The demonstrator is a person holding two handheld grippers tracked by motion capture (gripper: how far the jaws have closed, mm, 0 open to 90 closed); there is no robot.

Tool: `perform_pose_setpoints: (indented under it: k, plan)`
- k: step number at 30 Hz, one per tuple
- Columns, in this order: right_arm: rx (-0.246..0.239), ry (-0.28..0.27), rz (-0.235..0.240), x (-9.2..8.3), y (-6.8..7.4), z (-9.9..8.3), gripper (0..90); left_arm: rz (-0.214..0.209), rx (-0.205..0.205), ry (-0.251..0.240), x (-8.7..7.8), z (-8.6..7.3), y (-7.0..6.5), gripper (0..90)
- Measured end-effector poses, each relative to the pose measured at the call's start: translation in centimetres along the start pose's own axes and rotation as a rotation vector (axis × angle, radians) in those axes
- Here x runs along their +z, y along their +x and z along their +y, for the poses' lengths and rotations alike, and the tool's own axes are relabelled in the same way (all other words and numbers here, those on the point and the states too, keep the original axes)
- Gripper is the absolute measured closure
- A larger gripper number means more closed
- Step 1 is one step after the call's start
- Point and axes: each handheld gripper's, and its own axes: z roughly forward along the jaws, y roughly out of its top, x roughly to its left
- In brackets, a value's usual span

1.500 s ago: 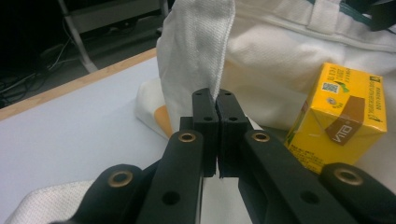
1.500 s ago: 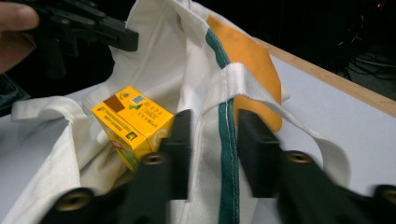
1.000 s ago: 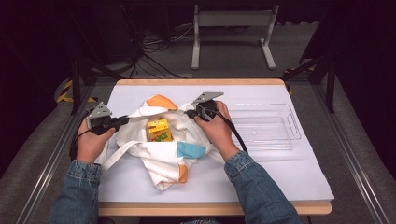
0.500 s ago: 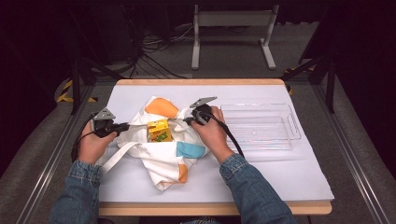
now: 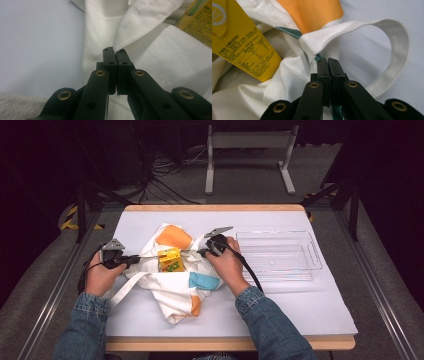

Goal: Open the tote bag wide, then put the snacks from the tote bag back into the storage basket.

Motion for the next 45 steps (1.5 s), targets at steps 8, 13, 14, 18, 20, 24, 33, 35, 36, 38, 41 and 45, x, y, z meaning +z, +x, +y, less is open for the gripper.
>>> perform_pose_setpoints:
  k: [8,13,14,18,20,24,33,35,36,38,41,45]
  plan:
    - [0.004,-0.054,0.016,-1.8,-0.2,0.5,67.5,-0.042,-0.041,-0.038,-2.1,0.2,-0.5,52.6]
    - [0.004,-0.107,0.017,-2.9,-0.2,0.7,59.1,-0.036,-0.054,-0.083,-3.7,0.5,-0.7,36.0]
    - [0.004,-0.124,0.029,-3.3,-0.2,0.8,57.0,-0.042,-0.055,-0.092,-4.1,0.6,-0.7,36.0]
    - [-0.028,-0.177,0.067,-4.6,0.1,1.4,52.0,-0.053,-0.051,-0.126,-5.2,0.9,-1.1,31.9]
    - [-0.035,-0.190,0.077,-5.0,0.2,1.6,50.9,-0.050,-0.053,-0.137,-5.6,1.0,-1.2,30.4]
    - [-0.048,-0.212,0.102,-5.6,0.5,2.0,47.9,-0.051,-0.052,-0.148,-6.3,1.2,-1.4,28.5]
    - [-0.113,-0.233,0.178,-6.8,1.7,3.1,37.3,-0.055,-0.069,-0.145,-7.5,1.6,-2.2,23.3]
    - [-0.146,-0.226,0.214,-7.0,1.9,3.3,33.8,-0.059,-0.062,-0.136,-7.5,1.7,-2.5,23.1]
    - [-0.167,-0.220,0.238,-7.2,2.1,3.5,33.0,-0.067,-0.068,-0.130,-7.5,1.8,-2.7,22.9]
    - [-0.208,-0.224,0.272,-7.5,2.5,3.8,31.5,-0.062,-0.068,-0.130,-7.7,1.9,-2.9,21.7]
    - [-0.233,-0.223,0.312,-7.8,2.9,4.0,30.8,-0.062,-0.074,-0.137,-8.2,2.1,-3.2,20.7]
    - [-0.261,-0.202,0.346,-7.7,3.3,4.3,30.1,-0.037,-0.057,-0.121,-8.8,2.3,-3.6,19.6]
